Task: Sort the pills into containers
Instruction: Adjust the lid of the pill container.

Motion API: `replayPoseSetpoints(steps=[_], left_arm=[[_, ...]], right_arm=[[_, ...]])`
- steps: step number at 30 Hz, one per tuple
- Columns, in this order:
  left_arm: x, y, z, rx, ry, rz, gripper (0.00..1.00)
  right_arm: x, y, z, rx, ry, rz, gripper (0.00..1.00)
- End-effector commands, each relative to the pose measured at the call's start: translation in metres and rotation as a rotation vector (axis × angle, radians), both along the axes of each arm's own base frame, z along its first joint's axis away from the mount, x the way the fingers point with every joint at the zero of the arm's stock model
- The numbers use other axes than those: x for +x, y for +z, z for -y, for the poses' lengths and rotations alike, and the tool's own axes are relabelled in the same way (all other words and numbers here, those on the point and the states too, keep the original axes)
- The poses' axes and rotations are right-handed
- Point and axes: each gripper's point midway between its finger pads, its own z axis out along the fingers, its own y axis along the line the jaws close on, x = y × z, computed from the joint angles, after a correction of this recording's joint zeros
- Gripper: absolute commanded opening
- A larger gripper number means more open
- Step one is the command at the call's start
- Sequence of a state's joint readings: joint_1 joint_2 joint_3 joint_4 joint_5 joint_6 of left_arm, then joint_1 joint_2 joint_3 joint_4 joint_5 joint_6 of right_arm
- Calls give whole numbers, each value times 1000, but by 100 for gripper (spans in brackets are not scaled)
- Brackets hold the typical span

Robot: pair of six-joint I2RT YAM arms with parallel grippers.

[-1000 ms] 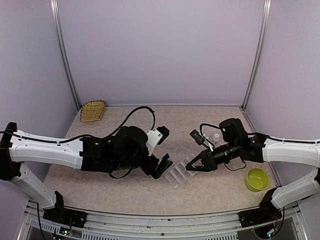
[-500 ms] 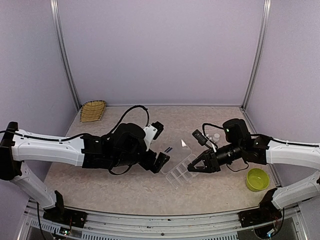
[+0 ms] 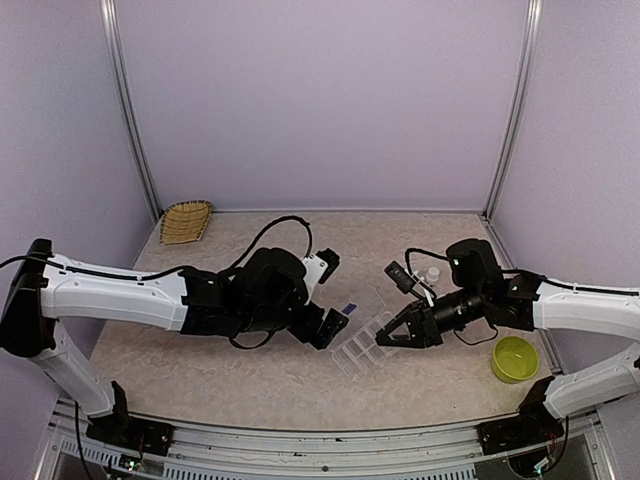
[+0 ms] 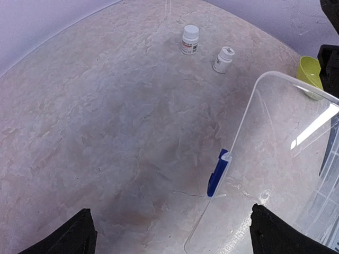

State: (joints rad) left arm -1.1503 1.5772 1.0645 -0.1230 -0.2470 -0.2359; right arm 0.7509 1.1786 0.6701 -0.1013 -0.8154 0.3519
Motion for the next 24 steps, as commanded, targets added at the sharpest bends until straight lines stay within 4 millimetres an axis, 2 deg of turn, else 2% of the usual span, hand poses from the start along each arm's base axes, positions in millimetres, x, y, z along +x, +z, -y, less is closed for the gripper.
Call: replayPoseSetpoints(steps=[1,13,24], left_arm=[[-1,-1,11,-9,-35,-29,99],[-1,-8,25,-20,-55,-56,99],[-9,-14,38,-38,-108,-93,99]], right_arm=[[-8,14,-7,60,64,53,12],[-12,14,-13,56,89,54,12],[-13,13,-15,53,91,57,12]])
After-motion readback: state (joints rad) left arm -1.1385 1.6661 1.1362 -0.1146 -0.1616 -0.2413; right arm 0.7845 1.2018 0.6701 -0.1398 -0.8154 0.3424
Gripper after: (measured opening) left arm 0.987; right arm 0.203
